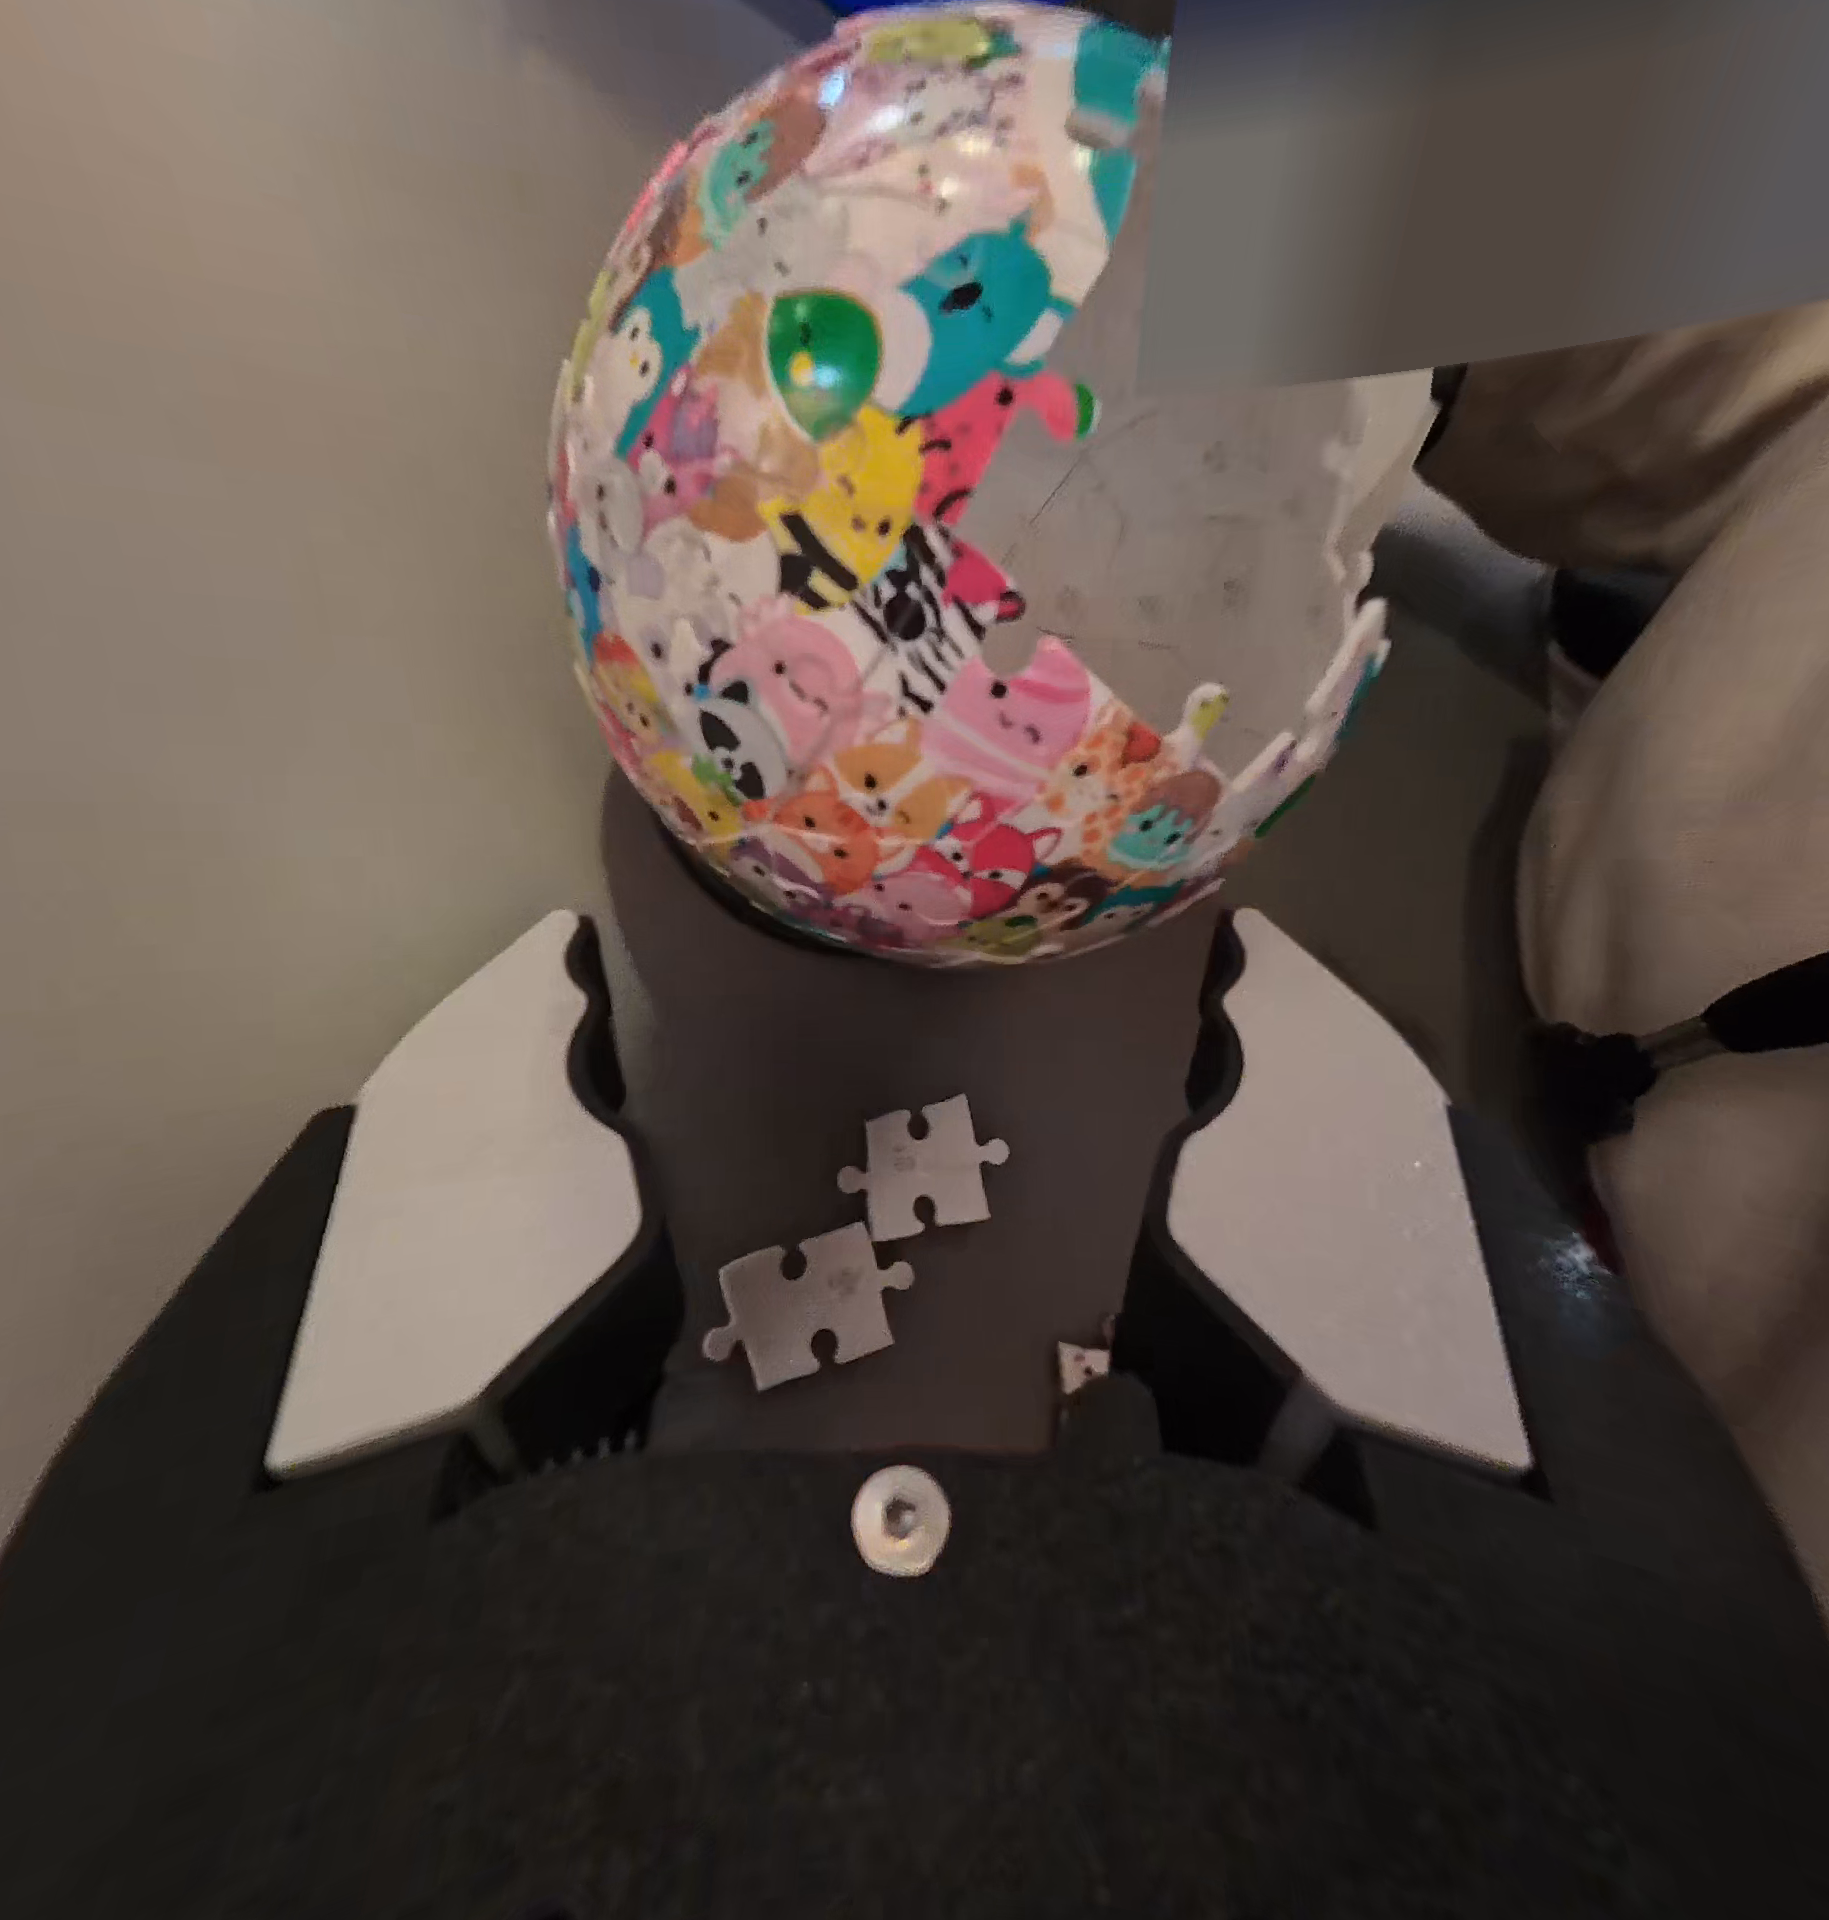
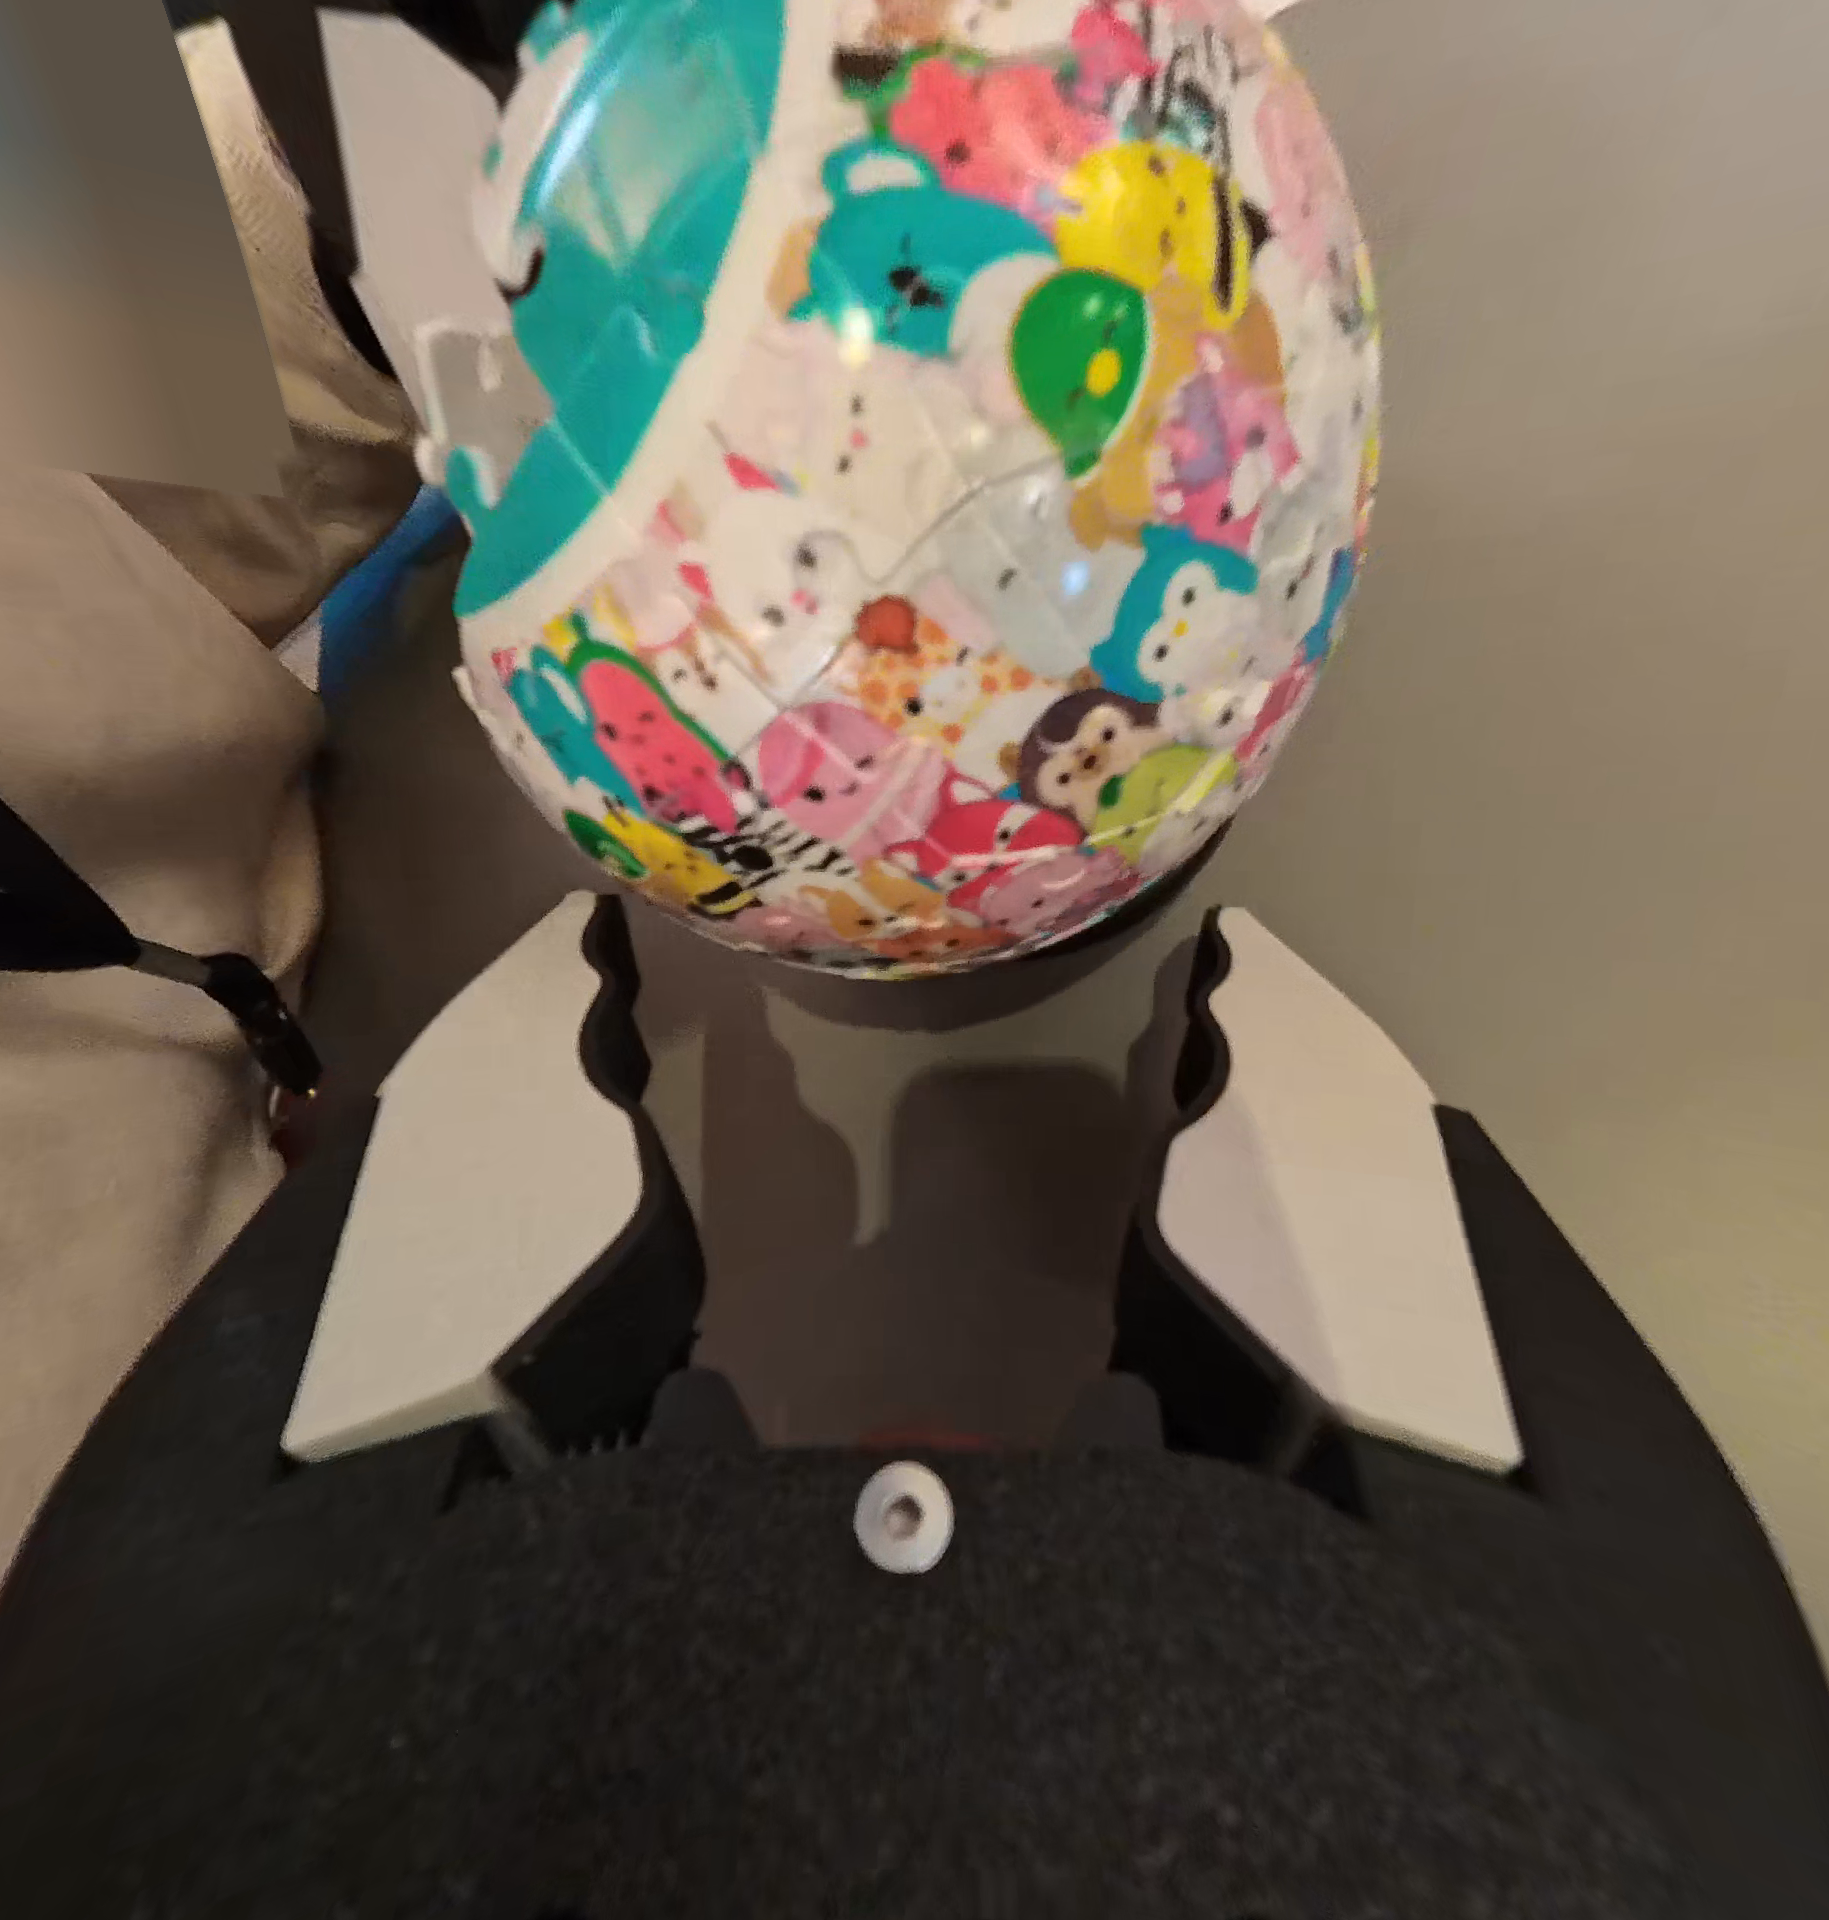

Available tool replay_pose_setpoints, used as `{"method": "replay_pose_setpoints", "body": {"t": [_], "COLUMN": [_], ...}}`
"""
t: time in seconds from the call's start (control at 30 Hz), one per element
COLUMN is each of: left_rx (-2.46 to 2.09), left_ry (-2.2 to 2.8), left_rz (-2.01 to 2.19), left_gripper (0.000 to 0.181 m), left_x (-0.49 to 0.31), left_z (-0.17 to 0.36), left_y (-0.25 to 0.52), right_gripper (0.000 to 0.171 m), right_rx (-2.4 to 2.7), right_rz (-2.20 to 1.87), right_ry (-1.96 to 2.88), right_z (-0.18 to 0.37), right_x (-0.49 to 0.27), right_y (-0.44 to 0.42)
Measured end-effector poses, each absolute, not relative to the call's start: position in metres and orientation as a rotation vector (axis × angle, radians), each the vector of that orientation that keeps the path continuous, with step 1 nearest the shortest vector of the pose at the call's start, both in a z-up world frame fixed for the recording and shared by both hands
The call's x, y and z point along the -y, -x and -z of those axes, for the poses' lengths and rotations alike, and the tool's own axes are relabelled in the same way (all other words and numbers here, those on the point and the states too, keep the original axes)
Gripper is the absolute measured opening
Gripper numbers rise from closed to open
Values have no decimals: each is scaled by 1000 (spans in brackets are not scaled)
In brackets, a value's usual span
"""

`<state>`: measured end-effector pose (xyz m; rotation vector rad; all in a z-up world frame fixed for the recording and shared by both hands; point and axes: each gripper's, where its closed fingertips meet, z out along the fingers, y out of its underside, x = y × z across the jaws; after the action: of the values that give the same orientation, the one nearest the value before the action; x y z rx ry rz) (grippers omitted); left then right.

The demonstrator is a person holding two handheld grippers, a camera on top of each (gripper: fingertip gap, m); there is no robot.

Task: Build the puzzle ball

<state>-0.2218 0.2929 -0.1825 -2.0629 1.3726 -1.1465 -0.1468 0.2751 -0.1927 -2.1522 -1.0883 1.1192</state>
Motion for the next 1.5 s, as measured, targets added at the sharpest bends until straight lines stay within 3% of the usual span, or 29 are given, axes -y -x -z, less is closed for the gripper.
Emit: {"method": "replay_pose_setpoints", "body": {"t": [0.8,1.23,1.33,1.5], "left_rx": [-1571,-1538,-1478,-1237], "left_ry": [2128,2145,2153,2160], "left_rz": [1115,1172,1125,1032], "left_gripper": [106,103,99,76], "left_x": [-280,-264,-258,-253], "left_z": [200,195,193,194], "left_y": [226,243,250,253], "right_gripper": [102,92,86,72], "right_rx": [1074,970,1056,1050], "right_rz": [-1422,-1302,-1051,-880], "right_ry": [2121,2180,2205,2098], "right_z": [187,182,183,149], "right_x": [-272,-268,-260,-239], "right_y": [143,136,124,124]}}
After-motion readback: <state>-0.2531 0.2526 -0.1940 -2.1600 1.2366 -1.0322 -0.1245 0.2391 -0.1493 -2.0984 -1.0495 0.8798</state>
